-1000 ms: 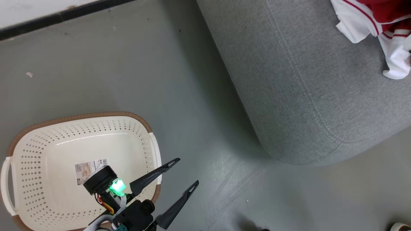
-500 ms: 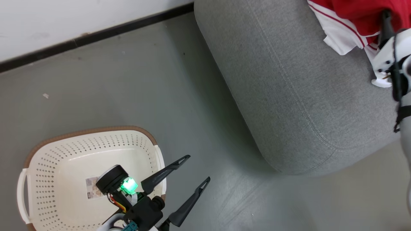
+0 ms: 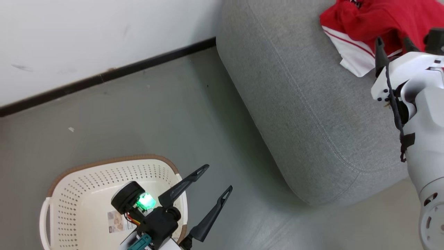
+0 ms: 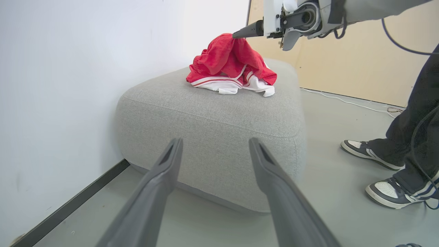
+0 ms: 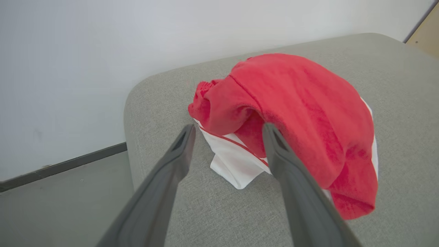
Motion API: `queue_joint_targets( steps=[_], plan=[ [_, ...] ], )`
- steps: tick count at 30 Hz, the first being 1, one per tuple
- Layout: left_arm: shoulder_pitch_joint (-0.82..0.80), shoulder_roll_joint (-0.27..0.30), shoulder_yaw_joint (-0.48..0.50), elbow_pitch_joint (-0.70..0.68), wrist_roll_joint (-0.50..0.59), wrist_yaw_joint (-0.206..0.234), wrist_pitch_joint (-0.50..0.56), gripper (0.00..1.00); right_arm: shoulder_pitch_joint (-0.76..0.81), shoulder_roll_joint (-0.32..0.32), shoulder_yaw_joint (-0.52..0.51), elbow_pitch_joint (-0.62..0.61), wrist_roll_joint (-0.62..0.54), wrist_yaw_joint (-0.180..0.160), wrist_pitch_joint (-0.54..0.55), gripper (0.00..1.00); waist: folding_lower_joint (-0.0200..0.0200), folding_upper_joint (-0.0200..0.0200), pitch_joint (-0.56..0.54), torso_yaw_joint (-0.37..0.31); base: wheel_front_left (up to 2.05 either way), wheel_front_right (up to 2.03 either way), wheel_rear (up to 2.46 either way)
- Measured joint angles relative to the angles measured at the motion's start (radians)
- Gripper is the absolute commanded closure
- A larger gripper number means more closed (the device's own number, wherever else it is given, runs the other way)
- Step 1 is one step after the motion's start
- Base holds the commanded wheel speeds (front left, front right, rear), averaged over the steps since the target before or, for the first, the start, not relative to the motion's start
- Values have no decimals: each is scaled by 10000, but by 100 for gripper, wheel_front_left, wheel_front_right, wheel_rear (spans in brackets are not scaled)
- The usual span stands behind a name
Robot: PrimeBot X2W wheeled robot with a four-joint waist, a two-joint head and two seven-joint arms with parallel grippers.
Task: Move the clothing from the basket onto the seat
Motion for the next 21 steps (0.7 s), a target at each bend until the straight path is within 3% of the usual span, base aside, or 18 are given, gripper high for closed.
queue_joint_targets(
  steps=[12, 21],
  plan=[
    [386, -698, 1235, 31, -395, 107, 0, 0, 505, 153, 1726, -1816, 1338, 0, -29, 0, 0, 0, -1042, 267, 0, 0, 0],
    [799, -1099, 2061, 38, -414, 211, 0, 0, 1843, 113, 4077, -2615, 4013, -2, -31, 0, 0, 0, -1772, 623, 0, 0, 0]
  ],
)
